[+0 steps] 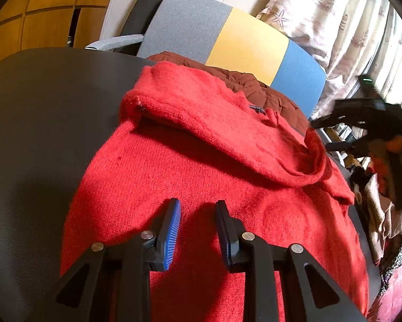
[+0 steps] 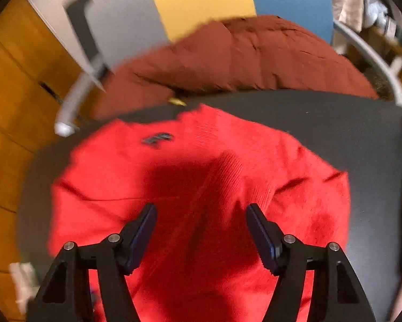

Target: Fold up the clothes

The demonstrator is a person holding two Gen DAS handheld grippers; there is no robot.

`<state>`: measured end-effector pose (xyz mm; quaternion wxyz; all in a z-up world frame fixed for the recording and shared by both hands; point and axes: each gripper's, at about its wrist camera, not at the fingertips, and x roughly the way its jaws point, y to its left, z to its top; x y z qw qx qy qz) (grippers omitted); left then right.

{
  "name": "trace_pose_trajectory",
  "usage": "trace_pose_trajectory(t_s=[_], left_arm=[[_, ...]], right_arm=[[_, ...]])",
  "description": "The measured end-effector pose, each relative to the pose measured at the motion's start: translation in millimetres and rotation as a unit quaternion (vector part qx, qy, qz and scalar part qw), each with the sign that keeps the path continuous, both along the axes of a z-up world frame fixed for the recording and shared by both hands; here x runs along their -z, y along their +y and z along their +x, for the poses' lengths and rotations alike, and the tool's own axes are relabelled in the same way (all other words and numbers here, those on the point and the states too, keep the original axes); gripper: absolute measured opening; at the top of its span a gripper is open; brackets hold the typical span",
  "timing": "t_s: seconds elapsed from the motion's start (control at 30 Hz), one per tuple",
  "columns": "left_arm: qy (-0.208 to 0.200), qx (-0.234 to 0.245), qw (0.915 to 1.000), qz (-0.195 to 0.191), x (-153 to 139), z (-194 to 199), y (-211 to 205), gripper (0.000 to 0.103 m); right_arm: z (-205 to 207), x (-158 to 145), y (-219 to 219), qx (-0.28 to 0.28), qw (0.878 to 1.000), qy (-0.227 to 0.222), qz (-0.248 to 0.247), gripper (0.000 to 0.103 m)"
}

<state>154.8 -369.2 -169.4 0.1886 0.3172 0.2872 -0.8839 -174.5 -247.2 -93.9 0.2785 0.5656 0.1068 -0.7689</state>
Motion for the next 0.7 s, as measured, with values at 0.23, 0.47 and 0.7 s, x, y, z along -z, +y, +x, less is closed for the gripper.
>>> trace_pose_trajectory(t_s=[0.23, 0.47, 0.7], left_arm=[[0.009, 0.002, 0.9999, 0.011, 1.7, 0.5, -4.1, 0.026], [0.006, 0.001, 1.0, 0.007, 1.5, -0.1, -2.5, 0.026], [-0.001, 0.001, 1.0, 0.001, 0.1, -1.2, -0.4, 0.026]], right_arm=[[15.9, 2.7, 17.8, -0.025, 0.998, 0.051, -0.025, 0.012], [50.2, -39.0, 99.3, -0.046, 0.964, 0.14, -0.22, 0.012], [69.2, 35.4, 172.9, 0.001, 0.974, 0.061, -0.219, 0.044]])
